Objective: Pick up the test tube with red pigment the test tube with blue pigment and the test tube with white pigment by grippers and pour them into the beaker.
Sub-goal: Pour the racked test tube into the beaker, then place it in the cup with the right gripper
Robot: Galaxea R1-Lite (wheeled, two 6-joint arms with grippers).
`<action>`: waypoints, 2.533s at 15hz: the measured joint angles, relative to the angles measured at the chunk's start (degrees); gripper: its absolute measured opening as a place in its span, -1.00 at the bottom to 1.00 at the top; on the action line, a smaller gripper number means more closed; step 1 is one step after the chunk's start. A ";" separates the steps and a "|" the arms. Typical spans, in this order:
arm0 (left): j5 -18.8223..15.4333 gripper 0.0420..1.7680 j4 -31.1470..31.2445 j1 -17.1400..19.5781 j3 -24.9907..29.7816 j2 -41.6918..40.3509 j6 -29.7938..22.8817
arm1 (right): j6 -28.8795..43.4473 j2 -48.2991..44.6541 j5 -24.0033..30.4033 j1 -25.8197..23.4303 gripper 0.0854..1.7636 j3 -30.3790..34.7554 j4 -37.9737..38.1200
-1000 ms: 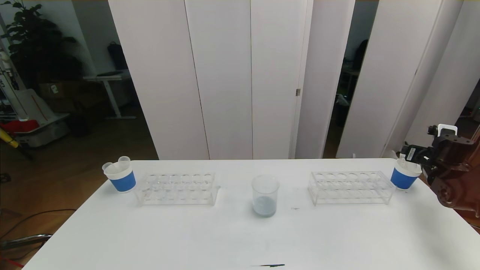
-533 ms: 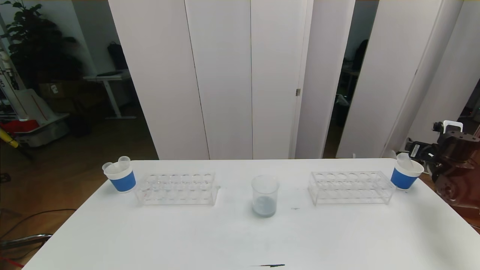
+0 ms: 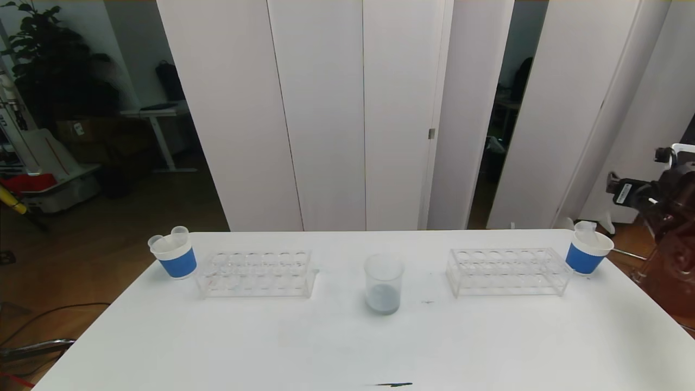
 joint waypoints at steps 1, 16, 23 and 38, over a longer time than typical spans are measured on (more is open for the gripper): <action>0.00 0.97 -0.02 0.00 0.00 0.00 0.00 | -0.23 -2.29 1.18 -0.12 0.98 -0.20 1.68; -0.02 0.97 -0.02 0.00 0.00 0.00 0.02 | 1.46 -60.29 19.20 5.21 0.98 5.83 40.35; 0.00 0.97 -0.02 0.00 0.00 0.00 0.02 | 1.35 -94.36 19.79 12.81 0.98 21.83 60.33; -0.05 0.97 0.00 0.00 0.00 0.00 0.02 | 4.25 -122.70 13.78 16.97 0.98 61.56 64.65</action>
